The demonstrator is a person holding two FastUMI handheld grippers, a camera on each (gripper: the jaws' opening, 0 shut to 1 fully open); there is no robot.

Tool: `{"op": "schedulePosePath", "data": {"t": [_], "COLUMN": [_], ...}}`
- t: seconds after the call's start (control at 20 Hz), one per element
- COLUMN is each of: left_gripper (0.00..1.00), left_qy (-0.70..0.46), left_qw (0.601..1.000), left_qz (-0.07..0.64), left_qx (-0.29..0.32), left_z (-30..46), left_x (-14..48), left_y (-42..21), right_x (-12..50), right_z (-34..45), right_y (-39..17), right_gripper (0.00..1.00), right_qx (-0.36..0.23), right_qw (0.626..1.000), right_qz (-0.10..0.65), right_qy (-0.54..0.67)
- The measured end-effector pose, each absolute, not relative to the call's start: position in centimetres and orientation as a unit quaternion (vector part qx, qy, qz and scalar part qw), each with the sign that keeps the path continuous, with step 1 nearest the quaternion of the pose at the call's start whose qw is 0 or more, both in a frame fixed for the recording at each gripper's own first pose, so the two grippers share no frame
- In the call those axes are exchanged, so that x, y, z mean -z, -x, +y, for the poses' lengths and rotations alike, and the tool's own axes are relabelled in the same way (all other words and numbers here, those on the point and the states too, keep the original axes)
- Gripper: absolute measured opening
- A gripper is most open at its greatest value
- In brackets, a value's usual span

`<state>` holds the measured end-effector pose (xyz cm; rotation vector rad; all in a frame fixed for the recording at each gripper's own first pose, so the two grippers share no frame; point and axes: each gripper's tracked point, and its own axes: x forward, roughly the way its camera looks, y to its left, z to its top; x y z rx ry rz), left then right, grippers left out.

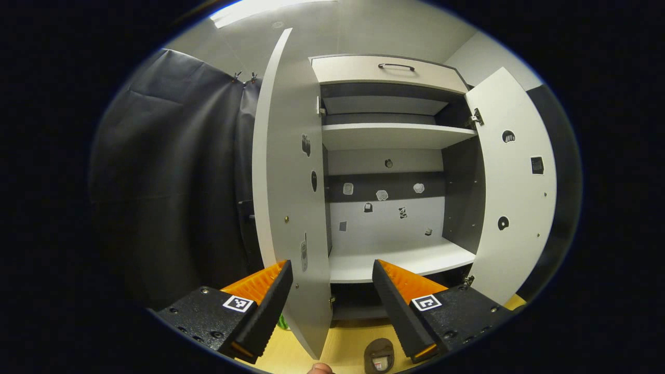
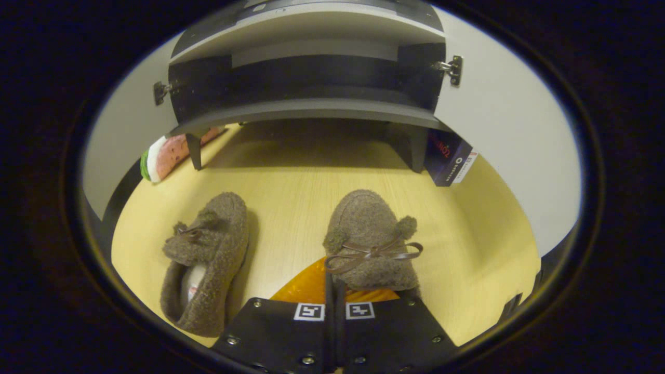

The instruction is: Grab one shoe with the right hand and put it into the shoe cabinet, grab the other shoe with the left hand and put it into the shoe cabinet; then close the right door with the right hand and the left door with the left hand.

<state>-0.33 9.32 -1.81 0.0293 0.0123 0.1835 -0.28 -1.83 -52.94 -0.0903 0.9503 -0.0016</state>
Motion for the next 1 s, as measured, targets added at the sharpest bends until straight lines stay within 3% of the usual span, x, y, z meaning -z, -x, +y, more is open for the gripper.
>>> {"op": "schedulePosePath", "data": {"t": [0.4, 0.7, 1.0], "left_gripper": [0.95, 0.96, 0.96], "left_qy": [-0.011, -0.005, 0.009], "left_qw": [0.996, 0.994, 0.99], "left_qz": [0.009, 0.015, 0.023], "left_qx": [-0.091, -0.104, -0.136], "left_z": [9.2, 9.4, 9.6], "left_x": [1.8, 1.9, 2.0], "left_y": [-0.1, -0.4, -0.6], "right_x": [36.6, 23.9, 19.2], "right_z": [-0.7, 1.3, 3.8], "right_y": [-5.5, -15.2, -27.0], "right_gripper": [0.0, 0.0, 0.01], "right_qx": [-0.016, -0.044, -0.062], "right_qw": [0.94, 0.967, 0.974], "right_qz": [0.341, 0.249, 0.216], "right_qy": [0.006, -0.004, 0.006]}}
